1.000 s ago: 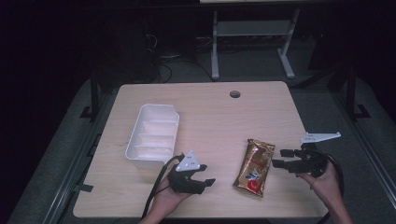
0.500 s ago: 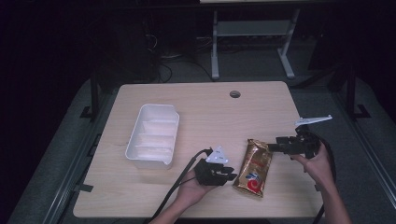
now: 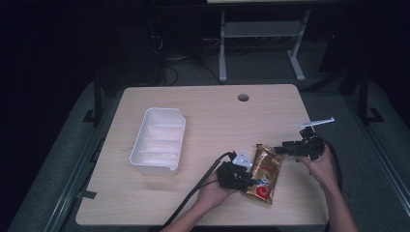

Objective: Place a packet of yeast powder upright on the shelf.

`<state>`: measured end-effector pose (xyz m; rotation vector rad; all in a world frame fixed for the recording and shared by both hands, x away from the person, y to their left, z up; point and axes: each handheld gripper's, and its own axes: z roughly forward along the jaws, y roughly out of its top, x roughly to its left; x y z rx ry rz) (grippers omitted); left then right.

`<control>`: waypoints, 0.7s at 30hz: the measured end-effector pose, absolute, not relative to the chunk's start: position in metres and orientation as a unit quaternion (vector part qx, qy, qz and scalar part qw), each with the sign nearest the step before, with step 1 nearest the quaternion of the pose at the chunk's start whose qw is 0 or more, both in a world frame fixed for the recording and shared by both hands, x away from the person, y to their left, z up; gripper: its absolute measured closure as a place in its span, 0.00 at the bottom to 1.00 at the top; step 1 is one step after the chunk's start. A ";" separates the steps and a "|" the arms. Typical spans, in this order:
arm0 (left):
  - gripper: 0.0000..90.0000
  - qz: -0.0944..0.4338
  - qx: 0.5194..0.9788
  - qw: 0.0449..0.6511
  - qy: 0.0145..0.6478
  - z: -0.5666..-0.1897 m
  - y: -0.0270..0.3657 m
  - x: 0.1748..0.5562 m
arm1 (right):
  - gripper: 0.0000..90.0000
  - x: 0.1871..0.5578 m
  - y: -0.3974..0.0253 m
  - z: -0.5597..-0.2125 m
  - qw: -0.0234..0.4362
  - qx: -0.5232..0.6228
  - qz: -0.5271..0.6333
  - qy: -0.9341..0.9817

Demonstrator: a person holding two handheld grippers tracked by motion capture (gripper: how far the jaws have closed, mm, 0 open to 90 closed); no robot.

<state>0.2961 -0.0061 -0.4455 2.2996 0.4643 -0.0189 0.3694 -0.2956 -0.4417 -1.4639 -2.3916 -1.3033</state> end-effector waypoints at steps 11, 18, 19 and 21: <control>0.76 -0.001 0.911 0.371 0.181 -0.448 -0.013 0.297 | 0.64 0.372 -0.293 -0.459 0.047 -0.475 -0.405 -0.780; 0.74 0.000 0.911 0.372 0.177 -0.448 -0.014 0.297 | 0.88 0.370 -0.292 -0.459 0.044 -0.473 -0.406 -0.780; 0.74 0.002 0.910 0.376 0.174 -0.447 -0.013 0.297 | 0.90 0.369 -0.292 -0.458 0.047 -0.474 -0.411 -0.777; 0.73 0.009 0.905 0.388 0.175 -0.443 -0.010 0.299 | 0.97 0.366 -0.292 -0.455 0.041 -0.471 -0.416 -0.777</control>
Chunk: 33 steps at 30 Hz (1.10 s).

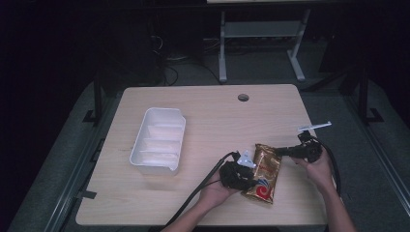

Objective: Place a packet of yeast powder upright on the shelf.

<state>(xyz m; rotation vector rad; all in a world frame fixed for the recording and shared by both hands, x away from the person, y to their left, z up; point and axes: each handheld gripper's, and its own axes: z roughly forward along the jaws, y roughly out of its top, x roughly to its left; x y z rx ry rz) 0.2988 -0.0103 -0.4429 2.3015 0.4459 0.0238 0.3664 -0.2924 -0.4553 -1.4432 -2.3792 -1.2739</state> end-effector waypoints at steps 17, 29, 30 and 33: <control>0.28 -0.052 0.866 0.441 0.230 -0.440 0.003 0.324 | 0.99 0.339 -0.288 -0.416 -0.005 -0.427 -0.452 -0.783; 0.27 -0.126 0.847 0.461 0.232 -0.452 -0.001 0.332 | 1.00 0.320 -0.280 -0.387 -0.026 -0.374 -0.483 -0.791; 0.28 -0.131 0.846 0.461 0.232 -0.453 -0.001 0.332 | 1.00 0.318 -0.278 -0.384 -0.029 -0.369 -0.486 -0.792; 0.35 -0.156 0.843 0.463 0.226 -0.456 -0.002 0.334 | 1.00 0.314 -0.275 -0.377 -0.031 -0.355 -0.497 -0.791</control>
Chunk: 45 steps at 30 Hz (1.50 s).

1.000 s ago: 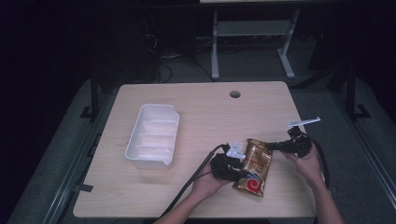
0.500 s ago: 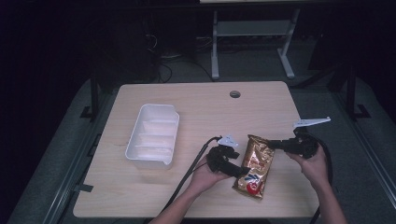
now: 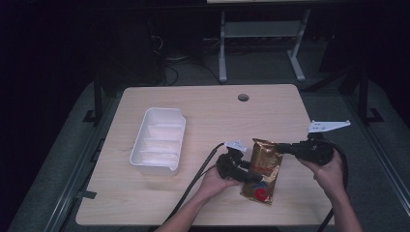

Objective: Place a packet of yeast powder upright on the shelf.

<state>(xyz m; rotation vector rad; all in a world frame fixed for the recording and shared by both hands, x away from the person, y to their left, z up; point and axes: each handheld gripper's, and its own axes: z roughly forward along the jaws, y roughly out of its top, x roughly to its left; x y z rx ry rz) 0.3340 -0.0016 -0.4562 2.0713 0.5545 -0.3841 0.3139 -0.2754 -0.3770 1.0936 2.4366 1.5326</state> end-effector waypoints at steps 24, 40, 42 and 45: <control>0.81 -0.158 0.834 0.488 0.201 -0.453 0.003 0.329 | 0.54 0.318 -0.281 -0.401 -0.050 0.315 0.531 0.785; 0.81 -0.146 0.835 0.493 0.195 -0.451 0.003 0.325 | 0.61 0.320 -0.257 -0.419 -0.085 0.290 0.509 0.806; 0.79 -0.143 0.836 0.494 0.194 -0.450 0.004 0.324 | 0.65 0.320 -0.258 -0.419 -0.088 0.287 0.513 0.804; 0.73 -0.122 0.841 0.491 0.192 -0.448 0.005 0.321 | 0.77 0.316 -0.257 -0.413 -0.082 0.282 0.508 0.809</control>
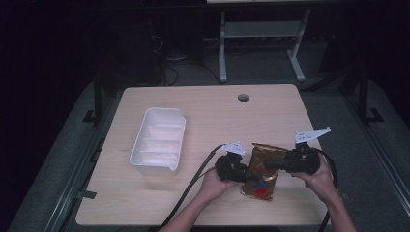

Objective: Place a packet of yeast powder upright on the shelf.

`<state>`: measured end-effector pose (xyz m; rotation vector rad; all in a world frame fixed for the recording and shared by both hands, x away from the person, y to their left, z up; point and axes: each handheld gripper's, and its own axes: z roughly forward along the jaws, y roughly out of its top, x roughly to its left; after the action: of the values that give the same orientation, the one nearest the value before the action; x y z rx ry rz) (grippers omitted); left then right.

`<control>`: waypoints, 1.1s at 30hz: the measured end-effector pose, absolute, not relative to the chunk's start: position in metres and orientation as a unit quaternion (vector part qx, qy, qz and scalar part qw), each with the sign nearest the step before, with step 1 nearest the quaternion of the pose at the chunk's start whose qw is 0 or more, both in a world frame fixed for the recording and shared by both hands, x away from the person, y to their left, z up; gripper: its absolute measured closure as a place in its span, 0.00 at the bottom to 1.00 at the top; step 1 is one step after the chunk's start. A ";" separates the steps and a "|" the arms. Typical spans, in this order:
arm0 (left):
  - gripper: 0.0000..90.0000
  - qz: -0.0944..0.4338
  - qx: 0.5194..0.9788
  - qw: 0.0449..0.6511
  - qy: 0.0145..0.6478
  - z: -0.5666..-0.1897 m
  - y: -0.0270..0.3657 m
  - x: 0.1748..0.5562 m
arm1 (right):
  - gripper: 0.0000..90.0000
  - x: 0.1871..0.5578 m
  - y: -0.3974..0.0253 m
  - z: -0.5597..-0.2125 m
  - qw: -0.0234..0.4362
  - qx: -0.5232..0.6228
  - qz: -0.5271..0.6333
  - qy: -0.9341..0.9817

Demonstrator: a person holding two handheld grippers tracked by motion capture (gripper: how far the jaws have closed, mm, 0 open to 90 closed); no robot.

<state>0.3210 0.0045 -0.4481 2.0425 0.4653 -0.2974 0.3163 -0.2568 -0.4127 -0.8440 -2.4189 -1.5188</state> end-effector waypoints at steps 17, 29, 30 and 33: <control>0.46 -0.028 0.871 0.460 0.174 -0.428 0.040 0.297 | 0.82 0.307 -0.257 -0.392 0.035 -0.298 -0.494 -0.816; 0.31 0.035 0.888 0.429 0.160 -0.429 0.069 0.280 | 0.82 0.316 -0.249 -0.375 0.014 -0.313 -0.482 -0.818; 0.30 0.040 0.890 0.426 0.158 -0.429 0.071 0.279 | 0.82 0.317 -0.249 -0.372 0.011 -0.313 -0.480 -0.820; 0.28 0.046 0.889 0.427 0.158 -0.428 0.078 0.275 | 0.82 0.320 -0.247 -0.367 0.006 -0.314 -0.477 -0.821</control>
<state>0.2749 0.0781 -0.4281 2.2219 0.3952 0.1142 0.3195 -0.2467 -0.3668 -0.9832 -2.5686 -1.4928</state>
